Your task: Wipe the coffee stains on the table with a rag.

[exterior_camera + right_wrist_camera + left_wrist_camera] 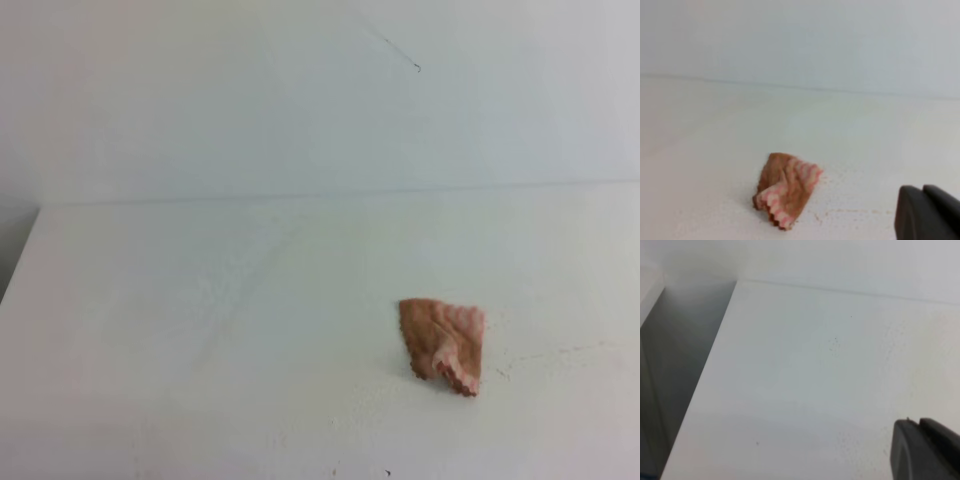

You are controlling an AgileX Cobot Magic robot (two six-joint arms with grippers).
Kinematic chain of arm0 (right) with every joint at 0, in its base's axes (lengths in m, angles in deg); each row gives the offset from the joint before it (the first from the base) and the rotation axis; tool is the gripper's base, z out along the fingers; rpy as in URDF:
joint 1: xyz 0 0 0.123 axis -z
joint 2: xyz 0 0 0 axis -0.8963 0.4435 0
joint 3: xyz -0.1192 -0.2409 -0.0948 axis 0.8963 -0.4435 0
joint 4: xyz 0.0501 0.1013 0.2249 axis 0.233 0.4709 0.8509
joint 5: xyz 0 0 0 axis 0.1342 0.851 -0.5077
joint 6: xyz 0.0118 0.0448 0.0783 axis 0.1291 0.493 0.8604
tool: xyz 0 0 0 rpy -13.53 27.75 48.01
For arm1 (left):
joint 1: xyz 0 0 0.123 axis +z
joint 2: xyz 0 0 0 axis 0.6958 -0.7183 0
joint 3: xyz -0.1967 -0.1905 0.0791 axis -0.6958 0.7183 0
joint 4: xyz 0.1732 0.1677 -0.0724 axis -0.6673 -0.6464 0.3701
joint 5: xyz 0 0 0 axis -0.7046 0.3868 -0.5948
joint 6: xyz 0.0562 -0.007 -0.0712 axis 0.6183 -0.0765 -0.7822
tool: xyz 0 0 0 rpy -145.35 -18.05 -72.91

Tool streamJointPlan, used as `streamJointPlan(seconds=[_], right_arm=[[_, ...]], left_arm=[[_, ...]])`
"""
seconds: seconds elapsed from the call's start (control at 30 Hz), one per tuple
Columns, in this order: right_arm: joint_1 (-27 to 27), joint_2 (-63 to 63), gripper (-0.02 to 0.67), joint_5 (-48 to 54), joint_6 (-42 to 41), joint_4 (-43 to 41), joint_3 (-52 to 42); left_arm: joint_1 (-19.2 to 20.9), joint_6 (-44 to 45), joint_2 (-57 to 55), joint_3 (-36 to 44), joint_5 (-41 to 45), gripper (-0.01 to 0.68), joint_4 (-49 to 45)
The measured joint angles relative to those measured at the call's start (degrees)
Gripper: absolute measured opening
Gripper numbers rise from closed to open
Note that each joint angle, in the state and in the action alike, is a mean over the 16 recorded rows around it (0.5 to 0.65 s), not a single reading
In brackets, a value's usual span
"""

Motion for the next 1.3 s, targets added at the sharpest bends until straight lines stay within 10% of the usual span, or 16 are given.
streamJointPlan(seconds=[0.7,1.3], right_arm=[[1.9,-6.3,-0.004,-2.4,1.2,8.0,-7.6],[16.7,-27.3,-0.004,-0.3,1.2,-3.6,-22.1]], left_arm=[[0.0,0.0,0.0,0.0,0.0,-0.001,0.0],[0.0,0.0,0.0,0.0,0.0,-0.001,0.0]])
